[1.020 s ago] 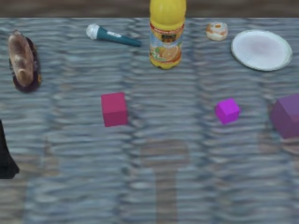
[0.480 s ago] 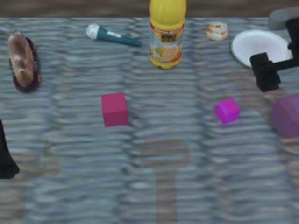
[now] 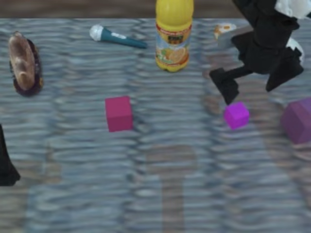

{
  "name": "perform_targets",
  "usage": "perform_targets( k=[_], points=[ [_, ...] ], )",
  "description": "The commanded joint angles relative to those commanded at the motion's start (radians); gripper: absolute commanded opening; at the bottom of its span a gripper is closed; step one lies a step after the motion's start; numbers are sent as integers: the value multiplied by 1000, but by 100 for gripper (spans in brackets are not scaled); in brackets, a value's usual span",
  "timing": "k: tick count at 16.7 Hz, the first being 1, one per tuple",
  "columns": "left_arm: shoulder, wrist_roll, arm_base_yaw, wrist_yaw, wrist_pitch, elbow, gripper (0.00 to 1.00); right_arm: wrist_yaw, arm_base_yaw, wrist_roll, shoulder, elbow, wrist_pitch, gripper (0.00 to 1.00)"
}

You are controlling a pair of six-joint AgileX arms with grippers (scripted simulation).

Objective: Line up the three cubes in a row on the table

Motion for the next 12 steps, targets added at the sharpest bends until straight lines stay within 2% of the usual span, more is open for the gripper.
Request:
perform_targets(
  k=[3,8,12],
  points=[
    [0,0,0,0,0,0,100,0,14,-1,80,80,-39,100],
    [0,0,0,0,0,0,100,0,10,-1,85,84,-40,100],
    [0,0,0,0,0,0,100,1,13,-3,106,28,33,100]
  ],
)
